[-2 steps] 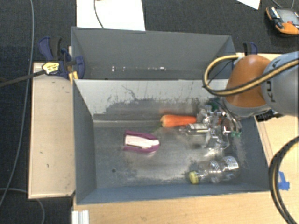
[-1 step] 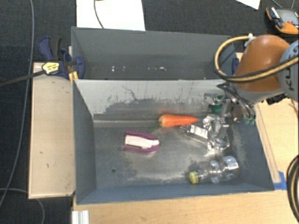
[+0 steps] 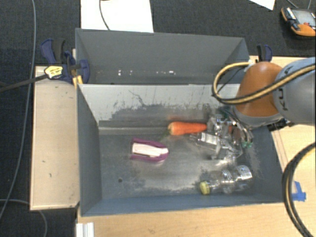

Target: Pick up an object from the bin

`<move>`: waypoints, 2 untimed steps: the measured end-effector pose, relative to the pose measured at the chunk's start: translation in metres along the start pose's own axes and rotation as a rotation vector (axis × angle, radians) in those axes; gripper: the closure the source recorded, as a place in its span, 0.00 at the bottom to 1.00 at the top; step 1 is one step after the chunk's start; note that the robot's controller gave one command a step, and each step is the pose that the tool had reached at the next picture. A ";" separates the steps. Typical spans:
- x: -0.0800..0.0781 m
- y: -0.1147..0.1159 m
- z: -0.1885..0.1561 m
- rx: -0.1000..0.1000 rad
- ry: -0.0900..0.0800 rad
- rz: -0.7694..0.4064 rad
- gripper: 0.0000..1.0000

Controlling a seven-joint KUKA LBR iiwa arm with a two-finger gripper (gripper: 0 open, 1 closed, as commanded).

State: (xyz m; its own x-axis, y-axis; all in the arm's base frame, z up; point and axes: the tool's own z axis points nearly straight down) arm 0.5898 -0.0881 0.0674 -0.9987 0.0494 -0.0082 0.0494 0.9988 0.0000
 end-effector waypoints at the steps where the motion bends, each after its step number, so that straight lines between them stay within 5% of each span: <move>1: 0.000 0.000 -0.003 0.002 -0.014 -0.050 0.00; 2: -0.001 0.000 -0.001 0.000 -0.006 -0.004 1.00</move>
Offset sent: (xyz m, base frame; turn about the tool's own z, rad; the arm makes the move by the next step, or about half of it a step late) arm 0.0001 0.0001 0.0004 -0.0024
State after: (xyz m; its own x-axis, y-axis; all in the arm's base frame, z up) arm 0.5909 -0.0882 0.0686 -0.9989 0.0449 -0.0138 0.0449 0.9990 -0.0003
